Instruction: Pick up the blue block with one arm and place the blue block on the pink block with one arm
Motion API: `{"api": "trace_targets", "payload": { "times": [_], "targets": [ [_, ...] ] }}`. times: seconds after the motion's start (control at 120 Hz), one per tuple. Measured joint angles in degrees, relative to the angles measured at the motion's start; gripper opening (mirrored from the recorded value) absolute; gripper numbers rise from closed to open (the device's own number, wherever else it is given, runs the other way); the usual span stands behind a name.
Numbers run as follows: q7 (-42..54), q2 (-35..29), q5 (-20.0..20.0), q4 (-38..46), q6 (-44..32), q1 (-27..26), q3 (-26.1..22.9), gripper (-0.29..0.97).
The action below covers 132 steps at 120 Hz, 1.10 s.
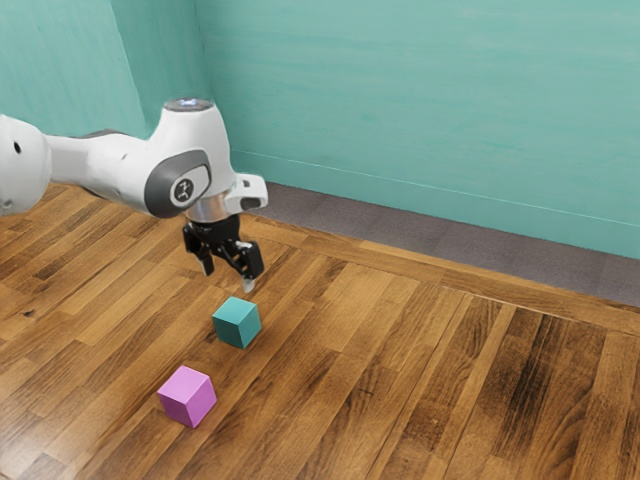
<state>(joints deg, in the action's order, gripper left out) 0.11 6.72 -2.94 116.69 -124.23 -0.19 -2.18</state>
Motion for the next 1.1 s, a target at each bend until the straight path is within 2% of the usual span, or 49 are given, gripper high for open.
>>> {"api": "trace_targets", "payload": {
  "times": [0.625, 1.1],
  "targets": [
    [2.14, 7.03, -0.42, 0.12, -4.74, 2.43, -0.1, 0.68],
    [3.06, 13.33, -0.66, -4.31, -5.2, 2.72, -0.1, 0.68]
  ]
}}
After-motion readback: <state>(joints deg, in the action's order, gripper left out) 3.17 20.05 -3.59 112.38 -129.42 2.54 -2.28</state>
